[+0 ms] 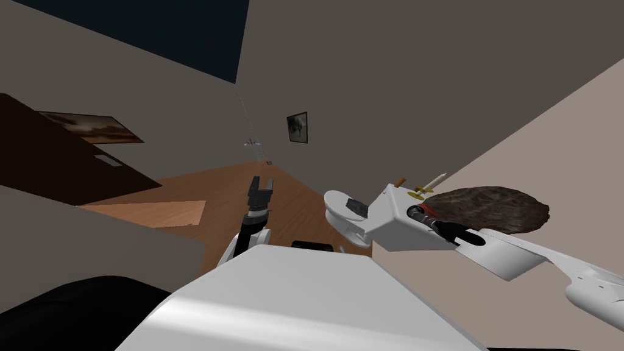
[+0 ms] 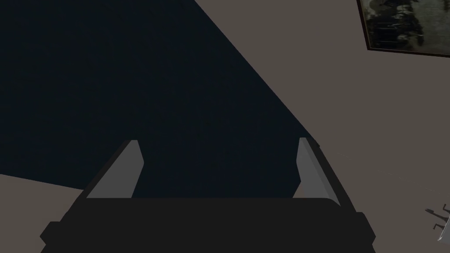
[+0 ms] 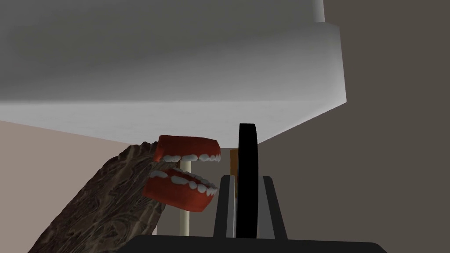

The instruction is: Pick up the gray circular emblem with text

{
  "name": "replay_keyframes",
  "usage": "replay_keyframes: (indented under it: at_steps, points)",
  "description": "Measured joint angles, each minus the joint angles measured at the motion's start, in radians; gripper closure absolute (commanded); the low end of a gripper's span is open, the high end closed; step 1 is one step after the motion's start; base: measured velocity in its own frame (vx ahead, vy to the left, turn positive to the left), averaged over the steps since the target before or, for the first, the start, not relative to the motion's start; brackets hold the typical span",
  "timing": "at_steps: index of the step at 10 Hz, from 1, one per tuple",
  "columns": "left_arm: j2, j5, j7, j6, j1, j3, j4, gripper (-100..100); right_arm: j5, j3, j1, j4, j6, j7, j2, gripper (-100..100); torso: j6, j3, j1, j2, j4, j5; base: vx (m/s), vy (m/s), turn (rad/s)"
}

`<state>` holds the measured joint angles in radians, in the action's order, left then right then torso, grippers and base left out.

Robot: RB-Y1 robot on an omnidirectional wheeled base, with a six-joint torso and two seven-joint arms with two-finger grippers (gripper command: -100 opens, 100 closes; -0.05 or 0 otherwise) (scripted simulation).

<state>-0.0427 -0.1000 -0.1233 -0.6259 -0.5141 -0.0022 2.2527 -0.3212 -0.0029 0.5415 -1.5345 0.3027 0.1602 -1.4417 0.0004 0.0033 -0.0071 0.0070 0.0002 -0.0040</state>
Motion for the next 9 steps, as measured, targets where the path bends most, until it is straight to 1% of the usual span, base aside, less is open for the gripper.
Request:
replay_keyframes:
  at_steps: [3,5,6,8,9]
  points:
    - [0.000,0.000,0.000,0.000,0.000,0.000,0.000,0,0.039,0.007,-0.009,-0.029,0.060,-0.066,-0.004,100,0.002,-0.001,0.001,-0.002,0.000,0.001,-0.088,-0.032,0.104]
    - [0.000,0.000,0.000,0.000,0.000,0.000,0.000,0,0.085,0.009,-0.014,-0.063,0.114,-0.120,-0.010,100,0.000,0.000,0.001,0.000,0.000,0.001,-0.124,-0.050,0.142]
    - [0.000,0.000,0.000,0.000,0.000,0.000,0.000,0,0.097,0.011,-0.019,-0.072,0.134,-0.145,-0.012,100,0.002,0.001,0.000,0.000,0.001,0.001,-0.103,-0.046,0.093]
    - [0.000,0.000,0.000,0.000,0.000,0.000,0.000,0,0.127,0.019,-0.029,-0.090,0.178,-0.192,-0.015,100,0.002,0.000,0.001,-0.001,0.001,0.001,-0.049,-0.013,0.037]
    - [0.000,0.000,0.000,0.000,0.000,0.000,0.000,0,0.128,0.019,-0.029,-0.091,0.181,-0.195,-0.016,0,0.002,-0.001,0.002,-0.004,0.000,0.001,-0.006,-0.001,-0.004]
